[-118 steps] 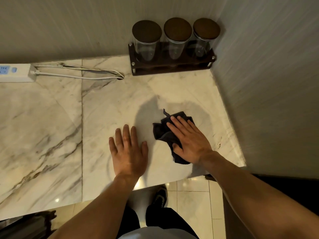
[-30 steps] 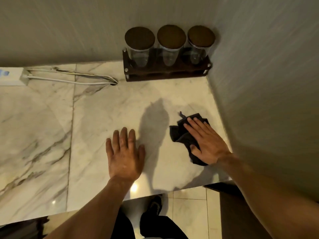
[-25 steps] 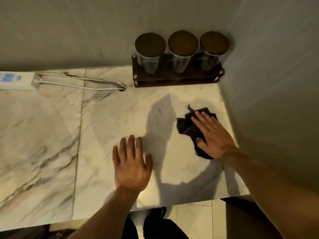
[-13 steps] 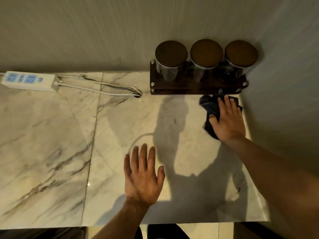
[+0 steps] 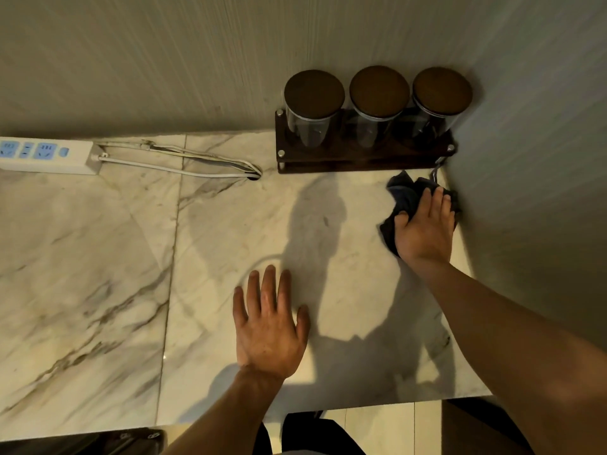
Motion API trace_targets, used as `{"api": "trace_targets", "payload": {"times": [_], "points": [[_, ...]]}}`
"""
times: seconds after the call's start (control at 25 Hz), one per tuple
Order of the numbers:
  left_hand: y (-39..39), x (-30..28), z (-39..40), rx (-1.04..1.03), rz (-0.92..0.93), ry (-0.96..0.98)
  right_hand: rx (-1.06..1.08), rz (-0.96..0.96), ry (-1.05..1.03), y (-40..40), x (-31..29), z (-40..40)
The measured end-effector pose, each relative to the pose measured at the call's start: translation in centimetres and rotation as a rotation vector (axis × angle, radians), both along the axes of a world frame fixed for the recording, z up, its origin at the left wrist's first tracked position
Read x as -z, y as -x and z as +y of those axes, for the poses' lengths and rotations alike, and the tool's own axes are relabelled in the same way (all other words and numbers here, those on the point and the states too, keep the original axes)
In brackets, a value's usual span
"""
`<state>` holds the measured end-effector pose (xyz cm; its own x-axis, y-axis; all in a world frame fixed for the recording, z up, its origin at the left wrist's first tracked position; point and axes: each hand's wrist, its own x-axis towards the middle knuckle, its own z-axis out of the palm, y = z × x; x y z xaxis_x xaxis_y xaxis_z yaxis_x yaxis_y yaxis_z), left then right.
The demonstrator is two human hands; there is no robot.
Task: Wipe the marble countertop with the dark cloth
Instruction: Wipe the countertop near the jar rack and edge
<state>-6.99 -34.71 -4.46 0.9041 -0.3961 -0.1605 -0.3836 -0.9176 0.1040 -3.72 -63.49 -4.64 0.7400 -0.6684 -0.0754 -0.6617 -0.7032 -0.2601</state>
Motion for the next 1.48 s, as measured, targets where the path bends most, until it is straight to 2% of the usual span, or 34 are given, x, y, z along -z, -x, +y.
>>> {"api": "trace_targets", "payload": {"times": [0.48,0.84,1.08,1.32,1.48], "points": [[0.1,0.2,0.5,0.033,-0.027,0.08,0.078,-0.031,-0.013,6.1,-0.1,3.0],[0.2,0.2,0.7,0.028,0.037,0.076,0.122,-0.062,-0.047,13.4,-0.1,5.5],[0.1,0.2,0.8,0.044,0.024,0.115,0.14,0.007,-0.07,18.1,-1.1,7.1],[-1.3,-0.7,1.8,0.072,0.134,0.224,0.173,0.009,-0.148,22.2,-1.9,8.5],[-1.3,-2.4,4.2,0.146,0.123,0.36,0.206,-0.012,-0.149,24.4,-2.5,9.5]]}}
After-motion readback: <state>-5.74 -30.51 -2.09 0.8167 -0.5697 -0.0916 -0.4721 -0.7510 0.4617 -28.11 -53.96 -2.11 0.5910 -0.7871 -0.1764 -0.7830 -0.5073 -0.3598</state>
